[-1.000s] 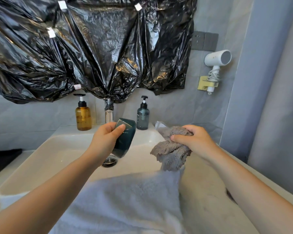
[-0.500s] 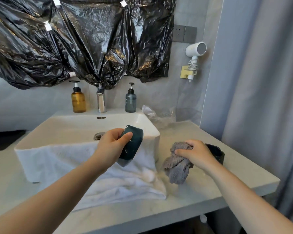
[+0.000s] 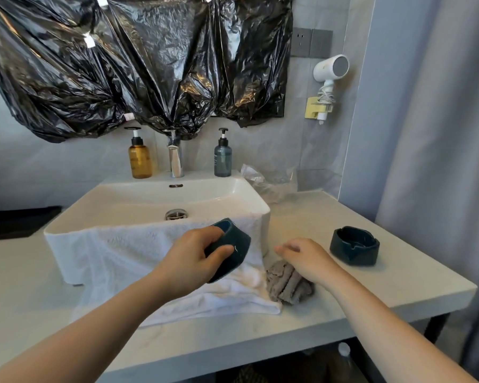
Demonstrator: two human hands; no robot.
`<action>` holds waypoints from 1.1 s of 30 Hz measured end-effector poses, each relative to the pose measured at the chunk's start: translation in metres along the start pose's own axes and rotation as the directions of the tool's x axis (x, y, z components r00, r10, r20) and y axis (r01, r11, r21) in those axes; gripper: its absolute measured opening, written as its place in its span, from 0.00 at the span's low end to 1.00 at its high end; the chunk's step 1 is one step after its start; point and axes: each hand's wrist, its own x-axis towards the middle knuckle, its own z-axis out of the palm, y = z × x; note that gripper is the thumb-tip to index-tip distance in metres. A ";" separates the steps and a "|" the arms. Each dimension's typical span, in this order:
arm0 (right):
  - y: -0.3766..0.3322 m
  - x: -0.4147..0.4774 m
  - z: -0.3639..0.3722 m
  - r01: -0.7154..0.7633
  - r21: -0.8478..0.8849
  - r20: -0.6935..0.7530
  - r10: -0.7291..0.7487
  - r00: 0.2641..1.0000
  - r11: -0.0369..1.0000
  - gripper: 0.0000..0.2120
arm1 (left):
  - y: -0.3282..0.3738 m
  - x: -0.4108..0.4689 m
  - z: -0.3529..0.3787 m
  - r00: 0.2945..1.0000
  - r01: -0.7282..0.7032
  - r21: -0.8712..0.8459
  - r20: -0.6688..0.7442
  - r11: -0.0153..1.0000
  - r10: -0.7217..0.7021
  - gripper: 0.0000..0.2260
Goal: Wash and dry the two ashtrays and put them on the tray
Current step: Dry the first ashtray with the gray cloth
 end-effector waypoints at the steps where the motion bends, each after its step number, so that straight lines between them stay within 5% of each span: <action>1: -0.009 -0.002 0.001 0.009 0.129 0.013 -0.011 1.000 0.992 0.22 | -0.002 -0.001 -0.002 0.997 -0.078 0.130 0.036 0.988 0.074 0.14; 5: -0.043 -0.010 0.002 -0.210 0.646 0.292 0.016 0.956 0.734 0.25 | -0.004 -0.002 -0.009 0.923 -0.385 0.345 0.170 0.856 0.346 0.11; 8: -0.052 -0.010 0.006 -0.192 0.638 0.360 -0.069 0.930 0.746 0.25 | -0.007 -0.001 -0.012 0.837 -0.548 0.405 0.274 0.732 0.474 0.08; 12: -0.052 -0.005 0.016 -0.091 0.566 0.319 -0.116 0.941 0.819 0.20 | -0.007 0.000 -0.014 0.799 -0.601 0.411 0.338 0.686 0.497 0.06; 23: -0.048 0.004 0.030 -0.002 0.613 0.186 -0.142 0.972 0.790 0.19 | -0.010 0.010 -0.024 0.791 -0.611 0.379 0.313 0.695 0.525 0.08; 26: -0.044 0.004 0.033 0.006 0.625 0.150 -0.128 0.980 0.781 0.19 | -0.016 0.007 -0.032 0.895 -0.426 0.342 0.025 0.838 0.446 0.16; 28: -0.039 0.004 0.036 0.014 0.612 0.135 -0.122 0.983 0.790 0.20 | -0.014 0.006 -0.035 0.966 -0.107 0.065 -0.230 0.992 0.119 0.17; 29: -0.037 0.005 0.037 0.021 0.605 0.124 -0.120 0.985 0.796 0.21 | -0.015 0.009 -0.036 0.958 0.102 -0.139 -0.253 0.985 -0.135 0.17; 31: -0.035 0.005 0.038 0.043 0.594 0.092 -0.121 0.988 0.803 0.20 | -0.020 0.016 -0.038 0.811 0.521 -0.495 0.031 0.695 -0.585 0.20; 33: -0.035 0.005 0.039 0.075 0.579 0.065 -0.138 0.988 0.812 0.19 | -0.020 0.016 -0.039 0.626 0.741 -0.545 0.352 0.391 -0.696 0.26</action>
